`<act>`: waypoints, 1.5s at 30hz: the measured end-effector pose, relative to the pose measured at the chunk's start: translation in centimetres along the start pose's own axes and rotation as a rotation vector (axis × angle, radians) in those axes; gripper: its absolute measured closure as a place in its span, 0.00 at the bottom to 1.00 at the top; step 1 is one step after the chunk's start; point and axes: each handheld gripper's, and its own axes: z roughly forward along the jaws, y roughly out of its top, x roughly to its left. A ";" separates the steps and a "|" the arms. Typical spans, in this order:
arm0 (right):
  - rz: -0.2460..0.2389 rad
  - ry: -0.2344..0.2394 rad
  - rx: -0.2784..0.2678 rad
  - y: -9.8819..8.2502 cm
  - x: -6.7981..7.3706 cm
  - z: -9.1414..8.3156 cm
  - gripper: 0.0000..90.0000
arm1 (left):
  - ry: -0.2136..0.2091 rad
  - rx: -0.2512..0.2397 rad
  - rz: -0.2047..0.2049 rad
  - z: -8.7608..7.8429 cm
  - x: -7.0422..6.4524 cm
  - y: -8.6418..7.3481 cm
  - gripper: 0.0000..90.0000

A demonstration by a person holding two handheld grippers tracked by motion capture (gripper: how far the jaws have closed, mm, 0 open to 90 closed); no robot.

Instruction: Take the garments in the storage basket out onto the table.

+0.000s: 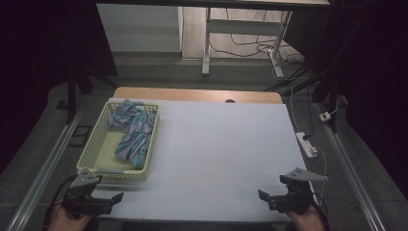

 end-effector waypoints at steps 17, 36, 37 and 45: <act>-0.028 0.071 0.057 0.1 0.1 0.6 0.00 | -0.096 0.034 -0.020 0.3 0.7 0.2 0.02; -0.064 0.062 0.084 0.2 0.5 0.8 0.00 | -0.217 -0.038 -0.063 0.0 1.9 1.1 0.00; -0.066 0.063 0.085 0.2 0.6 0.8 0.00 | -0.212 -0.038 -0.064 0.1 1.9 1.3 0.00; -0.081 0.064 0.093 0.2 0.7 0.9 0.00 | -0.210 -0.063 -0.069 0.3 2.0 2.3 0.00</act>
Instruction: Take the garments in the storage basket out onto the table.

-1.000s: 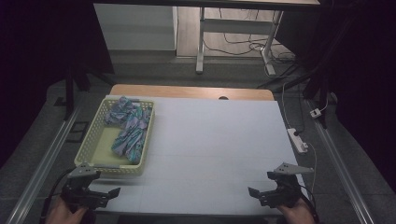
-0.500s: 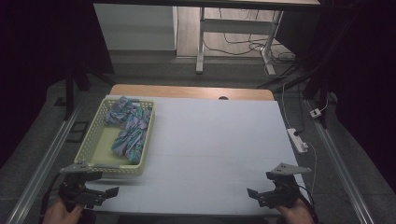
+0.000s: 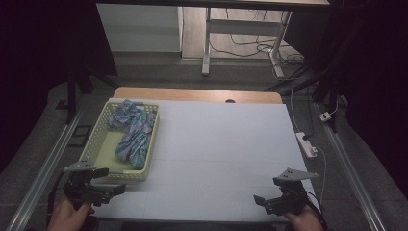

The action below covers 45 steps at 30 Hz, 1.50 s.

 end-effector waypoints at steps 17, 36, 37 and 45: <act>-0.007 0.002 0.015 0.1 0.1 0.2 0.00 | 0.059 -0.008 0.036 1.3 1.0 2.5 0.00; -0.010 -0.002 0.022 0.1 0.1 0.3 0.00 | 0.109 -0.006 0.065 4.0 2.6 6.2 0.00; -0.010 -0.003 0.025 0.1 0.1 0.3 0.00 | 0.115 -0.002 0.070 4.2 2.7 6.5 0.00; -0.008 -0.004 0.026 0.1 0.1 0.3 0.00 | 0.147 0.016 0.060 5.4 3.9 8.4 0.00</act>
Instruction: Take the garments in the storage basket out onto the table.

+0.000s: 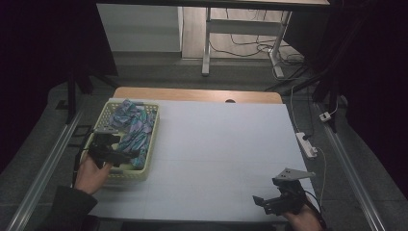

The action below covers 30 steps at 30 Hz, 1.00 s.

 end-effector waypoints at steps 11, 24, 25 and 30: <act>0.000 -0.004 0.005 0.0 0.0 0.0 0.00 | 0.052 0.023 0.001 1.8 1.8 2.6 0.00; 0.000 0.005 0.008 0.0 0.0 0.1 0.00 | 0.112 0.090 0.001 5.0 4.2 4.4 0.00; 0.000 0.006 0.008 0.0 0.0 0.1 0.00 | 0.121 0.094 0.007 5.3 4.3 4.6 0.00; -0.005 0.004 0.009 0.0 0.0 0.1 0.00 | 0.164 0.145 0.020 7.2 5.0 5.3 0.00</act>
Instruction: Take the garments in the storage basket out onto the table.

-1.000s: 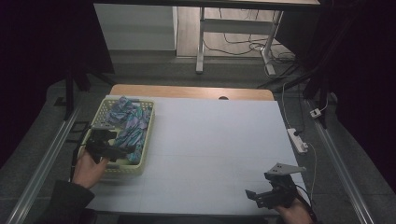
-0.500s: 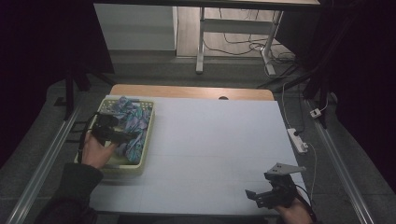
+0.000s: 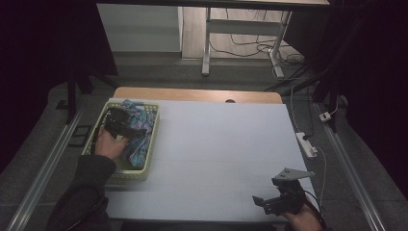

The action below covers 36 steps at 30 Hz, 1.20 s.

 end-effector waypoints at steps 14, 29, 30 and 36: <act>-0.002 0.002 0.001 0.0 0.0 0.0 0.00 | -0.002 0.220 -0.009 4.9 0.1 0.7 0.00; -0.015 -0.004 0.006 0.0 0.2 0.1 0.00 | -0.101 0.270 -0.039 4.8 -0.2 0.5 0.71; -0.016 -0.005 0.007 0.0 0.2 0.1 0.00 | -0.110 0.276 -0.053 4.7 -0.1 0.5 0.76; -0.022 -0.006 0.006 0.0 0.2 0.0 0.00 | -0.064 0.268 -0.070 4.0 -0.3 0.7 0.84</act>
